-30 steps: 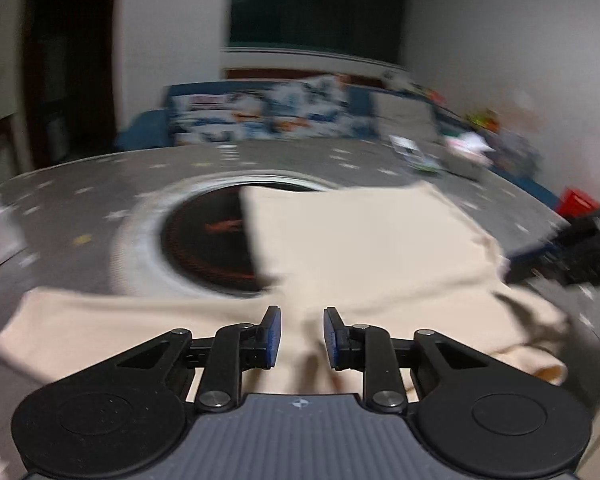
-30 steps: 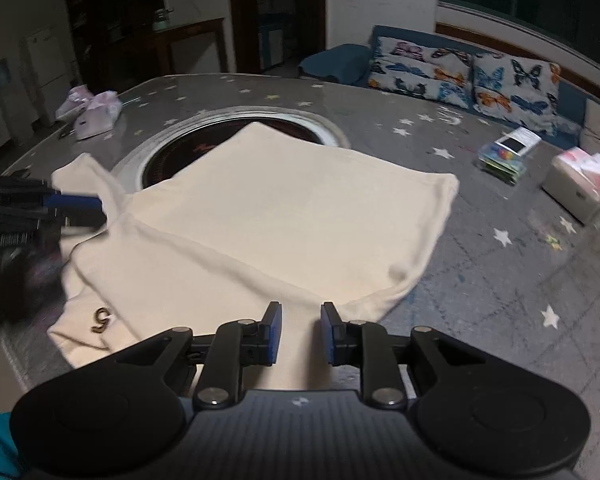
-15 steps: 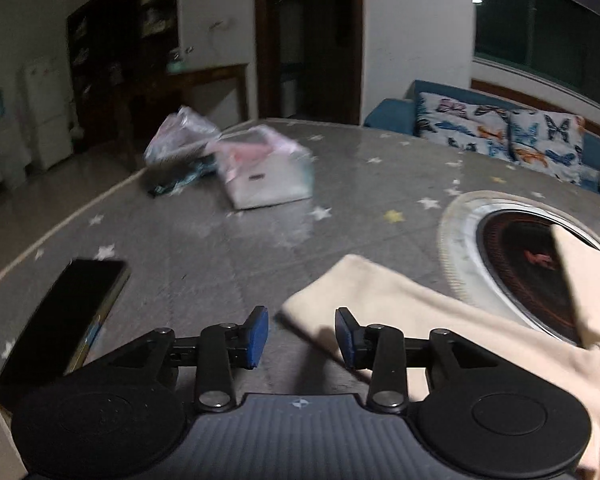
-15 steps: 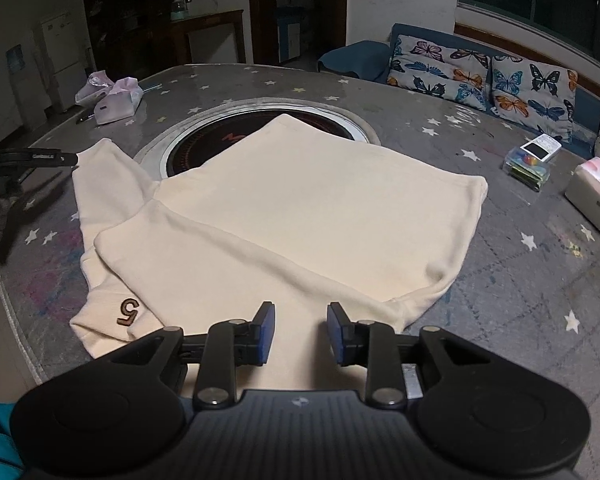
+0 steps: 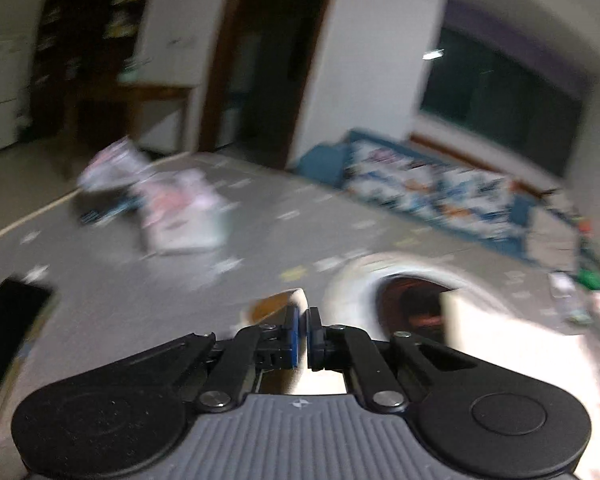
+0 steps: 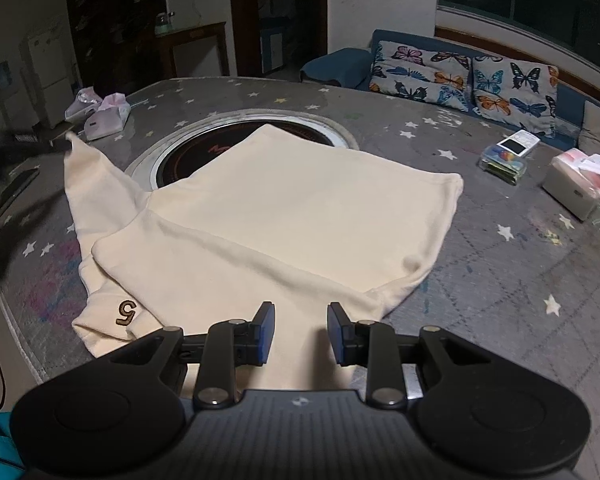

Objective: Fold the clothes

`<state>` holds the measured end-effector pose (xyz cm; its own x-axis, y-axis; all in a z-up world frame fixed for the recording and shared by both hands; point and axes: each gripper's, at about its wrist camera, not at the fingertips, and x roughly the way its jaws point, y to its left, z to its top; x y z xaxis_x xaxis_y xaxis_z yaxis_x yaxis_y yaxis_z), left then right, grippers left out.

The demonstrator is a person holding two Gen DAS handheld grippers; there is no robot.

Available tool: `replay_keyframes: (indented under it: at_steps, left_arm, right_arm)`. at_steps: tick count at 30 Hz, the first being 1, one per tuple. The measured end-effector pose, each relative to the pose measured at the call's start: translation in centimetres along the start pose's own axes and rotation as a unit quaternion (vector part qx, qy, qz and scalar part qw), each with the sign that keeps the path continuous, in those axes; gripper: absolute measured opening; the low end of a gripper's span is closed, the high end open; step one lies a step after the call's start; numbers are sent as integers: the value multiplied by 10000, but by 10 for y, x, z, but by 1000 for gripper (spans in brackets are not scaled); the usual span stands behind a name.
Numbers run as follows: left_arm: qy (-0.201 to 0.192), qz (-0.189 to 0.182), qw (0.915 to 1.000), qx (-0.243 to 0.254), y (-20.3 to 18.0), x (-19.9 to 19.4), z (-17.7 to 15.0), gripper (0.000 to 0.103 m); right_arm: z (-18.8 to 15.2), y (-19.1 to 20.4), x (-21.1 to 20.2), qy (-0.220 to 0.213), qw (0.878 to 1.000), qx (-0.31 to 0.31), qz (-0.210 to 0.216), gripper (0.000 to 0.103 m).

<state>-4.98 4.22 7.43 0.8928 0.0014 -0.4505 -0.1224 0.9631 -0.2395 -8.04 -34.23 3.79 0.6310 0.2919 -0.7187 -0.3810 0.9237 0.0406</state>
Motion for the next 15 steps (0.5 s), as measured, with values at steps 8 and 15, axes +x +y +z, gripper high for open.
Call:
replay_keyframes:
  at_steps: [8,15]
  left_arm:
    - [-126,-2006,9769,725,-115,-48,1,4]
    - [360,-3020,9437,1302,-192,-47,-40,4]
  right_arm:
    - [-12,-12,-14,-170,9995,232,-97,28]
    - [-21,-24,-21,-219,9986,439,-199,28]
